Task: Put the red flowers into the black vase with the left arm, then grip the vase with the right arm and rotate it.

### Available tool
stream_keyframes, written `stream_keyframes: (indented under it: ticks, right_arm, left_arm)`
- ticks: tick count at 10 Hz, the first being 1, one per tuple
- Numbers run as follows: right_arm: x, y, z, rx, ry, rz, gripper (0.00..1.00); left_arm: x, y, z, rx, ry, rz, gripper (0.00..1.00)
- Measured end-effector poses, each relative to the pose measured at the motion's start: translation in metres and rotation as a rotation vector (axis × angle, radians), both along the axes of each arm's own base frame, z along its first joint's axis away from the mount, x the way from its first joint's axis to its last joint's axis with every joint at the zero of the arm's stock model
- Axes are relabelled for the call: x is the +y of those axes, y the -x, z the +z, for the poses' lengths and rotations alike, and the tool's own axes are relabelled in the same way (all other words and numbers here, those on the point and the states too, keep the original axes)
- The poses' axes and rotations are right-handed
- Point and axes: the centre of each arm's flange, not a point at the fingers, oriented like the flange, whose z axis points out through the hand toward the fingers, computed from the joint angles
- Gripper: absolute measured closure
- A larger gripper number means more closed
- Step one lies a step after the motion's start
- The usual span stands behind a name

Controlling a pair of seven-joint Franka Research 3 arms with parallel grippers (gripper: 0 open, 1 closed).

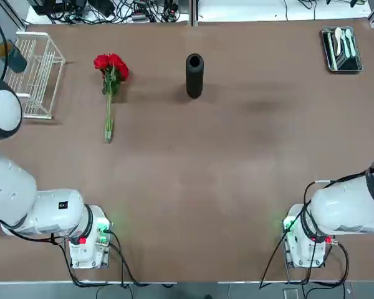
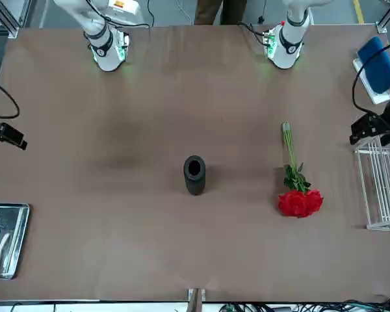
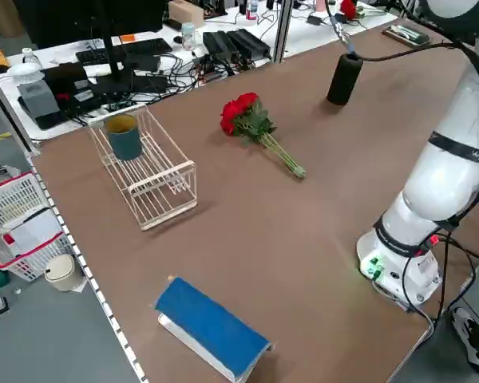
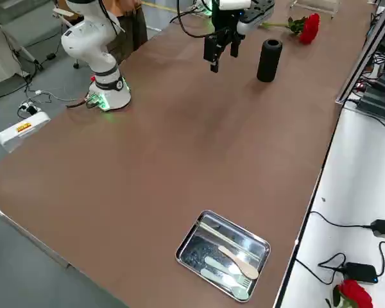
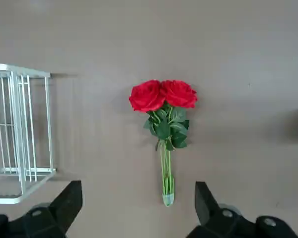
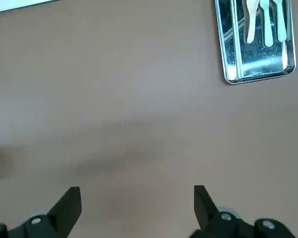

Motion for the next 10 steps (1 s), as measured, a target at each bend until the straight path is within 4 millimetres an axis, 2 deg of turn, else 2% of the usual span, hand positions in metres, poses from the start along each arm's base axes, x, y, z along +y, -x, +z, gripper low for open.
stream_keyframes:
  ticks: [1,3,5,10]
  right_arm:
    - [0.002,0.000,0.000,-0.001,0.000,0.004,0.00]
    - [0.006,-0.001,0.000,-0.002,-0.001,0.010,0.00]
    - [0.006,-0.001,0.000,-0.001,-0.001,0.011,0.00]
    - [0.023,-0.002,-0.002,0.002,-0.003,0.041,0.00]
  left_arm:
    - [-0.003,-0.003,-0.016,0.004,0.001,-0.005,0.00]
    - [-0.026,-0.010,-0.073,-0.033,-0.005,-0.017,0.00]
    - [-0.037,0.000,-0.122,-0.033,-0.017,-0.007,0.00]
    - [-0.028,0.023,-0.189,-0.024,-0.014,0.091,0.00]
